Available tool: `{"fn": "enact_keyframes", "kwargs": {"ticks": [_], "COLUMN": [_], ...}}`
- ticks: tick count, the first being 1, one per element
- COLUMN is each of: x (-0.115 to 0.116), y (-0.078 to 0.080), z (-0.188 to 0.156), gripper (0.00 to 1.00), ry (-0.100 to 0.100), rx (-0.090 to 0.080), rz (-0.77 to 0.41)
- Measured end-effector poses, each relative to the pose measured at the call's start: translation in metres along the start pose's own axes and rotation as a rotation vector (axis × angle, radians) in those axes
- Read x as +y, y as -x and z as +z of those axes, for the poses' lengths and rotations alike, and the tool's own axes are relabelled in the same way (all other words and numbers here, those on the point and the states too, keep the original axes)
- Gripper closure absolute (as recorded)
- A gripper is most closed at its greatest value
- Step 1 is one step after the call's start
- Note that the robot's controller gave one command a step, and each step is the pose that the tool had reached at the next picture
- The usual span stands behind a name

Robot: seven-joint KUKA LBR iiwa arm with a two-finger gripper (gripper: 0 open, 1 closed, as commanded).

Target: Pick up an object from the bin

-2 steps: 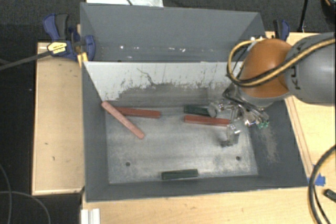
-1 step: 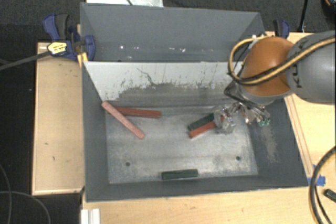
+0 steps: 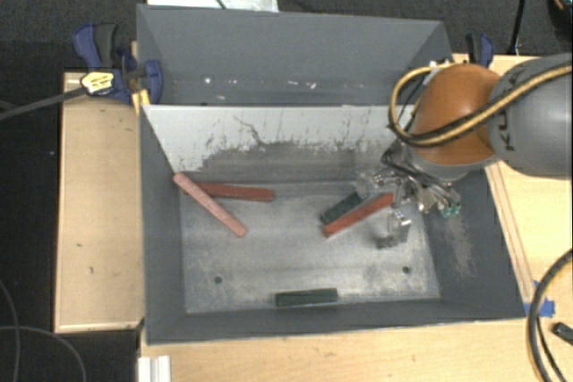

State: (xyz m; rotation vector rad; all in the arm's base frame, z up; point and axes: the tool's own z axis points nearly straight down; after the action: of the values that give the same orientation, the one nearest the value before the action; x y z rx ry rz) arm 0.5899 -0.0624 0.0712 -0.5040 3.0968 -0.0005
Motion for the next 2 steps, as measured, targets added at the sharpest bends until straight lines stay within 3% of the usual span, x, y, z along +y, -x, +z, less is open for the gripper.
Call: {"fn": "enact_keyframes", "kwargs": {"ticks": [1,2], "x": [0.0,0.001], "y": [0.001,0.003], "z": [-0.002,-0.153], "gripper": [1.0,1.0], "ry": [-0.001,-0.004], "rx": [-0.003,-0.007], "rz": [-0.001,-0.052]}}
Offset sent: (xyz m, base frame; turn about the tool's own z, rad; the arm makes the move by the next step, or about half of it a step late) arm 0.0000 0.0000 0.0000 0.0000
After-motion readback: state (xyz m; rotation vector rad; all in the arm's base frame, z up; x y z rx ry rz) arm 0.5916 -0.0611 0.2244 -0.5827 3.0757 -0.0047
